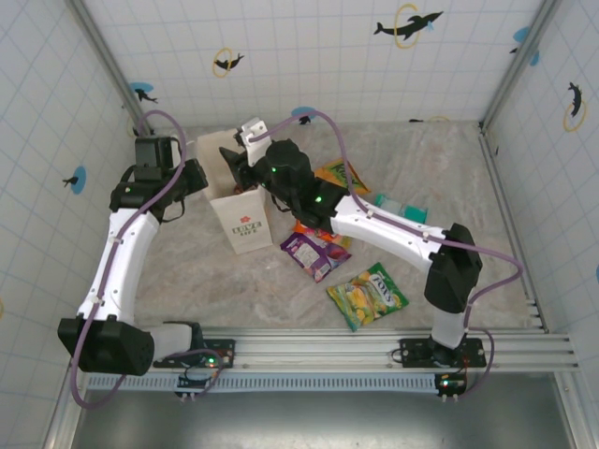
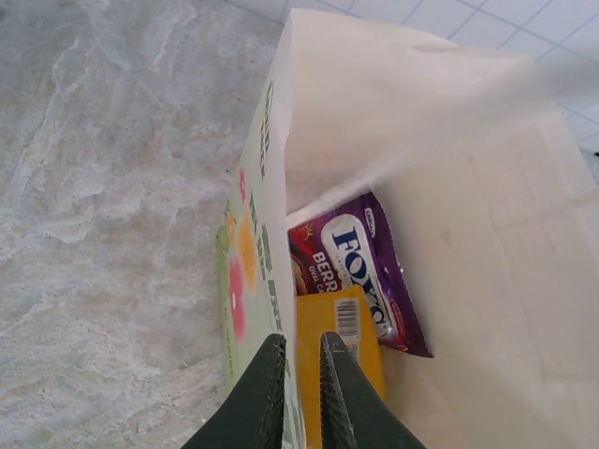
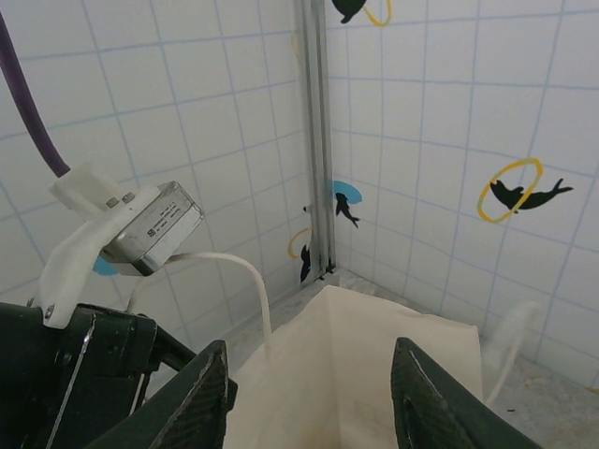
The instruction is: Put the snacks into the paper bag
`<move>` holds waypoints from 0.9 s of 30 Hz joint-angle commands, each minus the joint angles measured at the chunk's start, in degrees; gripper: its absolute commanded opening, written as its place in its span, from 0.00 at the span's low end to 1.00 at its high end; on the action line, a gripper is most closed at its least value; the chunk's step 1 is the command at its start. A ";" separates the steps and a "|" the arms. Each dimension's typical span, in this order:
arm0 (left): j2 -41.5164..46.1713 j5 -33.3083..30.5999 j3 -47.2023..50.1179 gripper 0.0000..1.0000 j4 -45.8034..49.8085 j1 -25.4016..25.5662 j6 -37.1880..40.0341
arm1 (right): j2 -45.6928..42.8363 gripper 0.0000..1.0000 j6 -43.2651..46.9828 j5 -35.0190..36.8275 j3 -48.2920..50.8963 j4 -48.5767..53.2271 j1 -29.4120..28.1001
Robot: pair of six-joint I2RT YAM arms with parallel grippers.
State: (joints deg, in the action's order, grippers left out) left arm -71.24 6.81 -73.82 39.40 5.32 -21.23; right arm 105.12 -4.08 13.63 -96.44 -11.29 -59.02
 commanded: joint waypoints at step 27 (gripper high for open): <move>0.55 0.22 2.19 0.16 -0.20 0.39 0.77 | -43.64 0.57 -26.56 -32.11 67.78 10.33 58.88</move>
State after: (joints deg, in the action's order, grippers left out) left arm -71.22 6.85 -72.03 39.09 5.32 -21.02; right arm 61.17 -28.93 -8.38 -30.85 -1.54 -4.99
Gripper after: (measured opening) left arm 0.155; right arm 0.568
